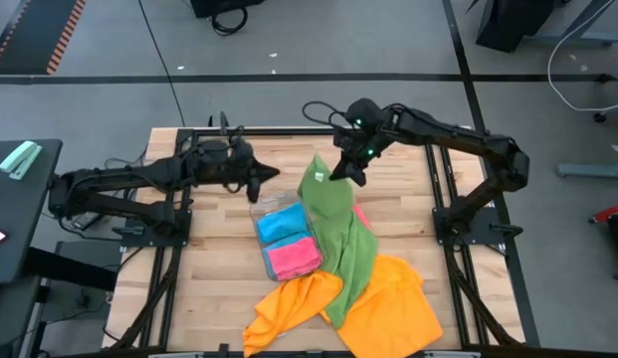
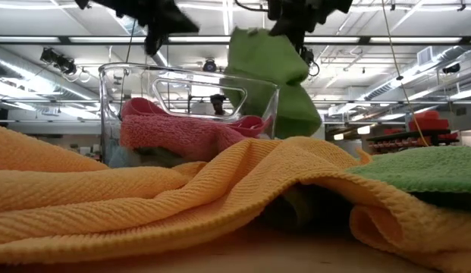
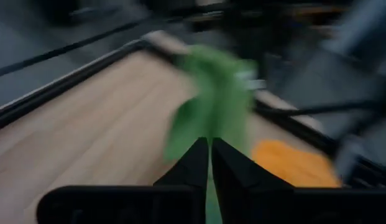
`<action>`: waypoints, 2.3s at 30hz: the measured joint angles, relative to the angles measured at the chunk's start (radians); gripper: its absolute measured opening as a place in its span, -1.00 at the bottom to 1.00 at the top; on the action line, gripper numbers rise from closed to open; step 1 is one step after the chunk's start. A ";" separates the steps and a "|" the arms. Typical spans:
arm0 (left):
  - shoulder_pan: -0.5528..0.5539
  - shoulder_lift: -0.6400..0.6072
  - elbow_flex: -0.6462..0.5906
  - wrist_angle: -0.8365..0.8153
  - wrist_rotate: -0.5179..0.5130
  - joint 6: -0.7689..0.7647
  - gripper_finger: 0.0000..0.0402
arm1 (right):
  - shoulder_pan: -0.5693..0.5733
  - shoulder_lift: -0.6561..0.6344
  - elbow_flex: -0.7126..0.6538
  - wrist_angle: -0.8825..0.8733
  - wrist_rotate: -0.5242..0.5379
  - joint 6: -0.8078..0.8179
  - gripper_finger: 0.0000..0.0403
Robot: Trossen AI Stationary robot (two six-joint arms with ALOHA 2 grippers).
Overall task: Fold microfiber towels
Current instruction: Fold the top green towel
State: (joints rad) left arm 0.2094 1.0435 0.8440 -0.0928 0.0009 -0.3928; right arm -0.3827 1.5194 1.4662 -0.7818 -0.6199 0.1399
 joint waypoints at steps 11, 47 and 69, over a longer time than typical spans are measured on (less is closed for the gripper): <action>-0.079 -0.001 0.000 0.339 0.065 0.191 -0.92 | 0.104 -0.143 0.000 0.098 0.082 0.146 -0.86; -0.109 -0.001 0.000 0.324 0.061 -0.237 -0.77 | 0.438 -0.252 -0.191 0.244 0.734 0.534 -0.86; -0.119 0.170 -0.001 0.517 0.026 -0.391 -0.86 | 0.522 -0.461 -0.261 -0.188 0.777 0.588 -0.87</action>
State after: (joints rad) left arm 0.0900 1.2133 0.8428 0.4238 0.0273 -0.7842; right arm 0.1393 1.0582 1.2057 -0.9701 0.1568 0.7276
